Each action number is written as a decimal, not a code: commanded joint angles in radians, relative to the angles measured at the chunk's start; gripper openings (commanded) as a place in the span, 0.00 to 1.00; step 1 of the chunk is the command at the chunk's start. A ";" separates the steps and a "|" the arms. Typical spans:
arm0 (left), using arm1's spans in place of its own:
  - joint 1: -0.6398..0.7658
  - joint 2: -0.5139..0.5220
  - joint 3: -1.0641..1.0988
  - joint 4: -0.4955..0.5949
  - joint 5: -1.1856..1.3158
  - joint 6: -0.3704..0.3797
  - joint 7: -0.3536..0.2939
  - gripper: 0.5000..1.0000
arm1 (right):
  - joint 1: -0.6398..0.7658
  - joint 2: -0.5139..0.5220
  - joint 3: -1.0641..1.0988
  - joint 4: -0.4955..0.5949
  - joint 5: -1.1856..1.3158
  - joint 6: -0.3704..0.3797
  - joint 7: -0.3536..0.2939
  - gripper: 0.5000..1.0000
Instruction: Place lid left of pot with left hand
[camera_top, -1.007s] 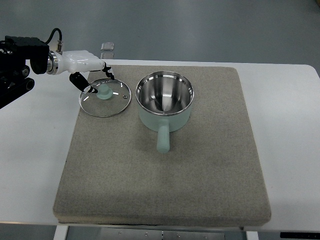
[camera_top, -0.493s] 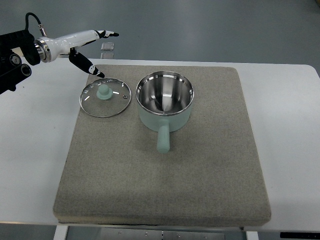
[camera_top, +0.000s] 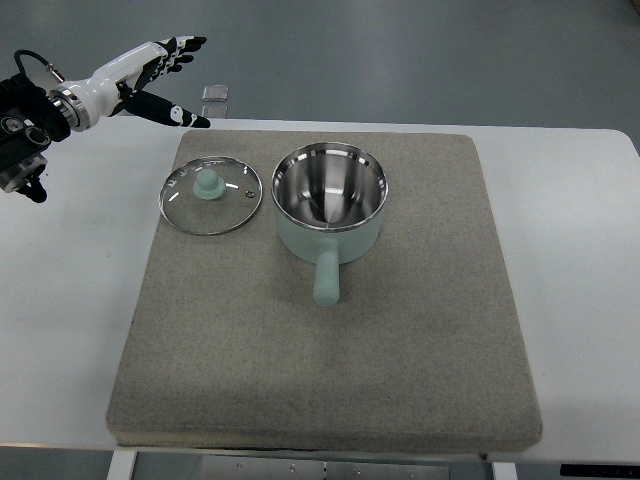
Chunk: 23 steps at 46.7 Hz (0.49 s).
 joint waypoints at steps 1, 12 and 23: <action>0.013 0.001 -0.005 -0.001 -0.116 -0.003 0.000 0.99 | 0.000 0.000 0.000 0.000 0.000 0.000 0.001 0.84; 0.025 0.001 -0.040 0.000 -0.355 -0.023 0.002 0.99 | 0.000 0.000 0.000 0.000 0.000 0.000 0.000 0.84; 0.053 0.001 -0.085 0.011 -0.472 -0.195 0.006 0.99 | 0.000 0.000 0.000 0.000 0.000 0.000 0.000 0.84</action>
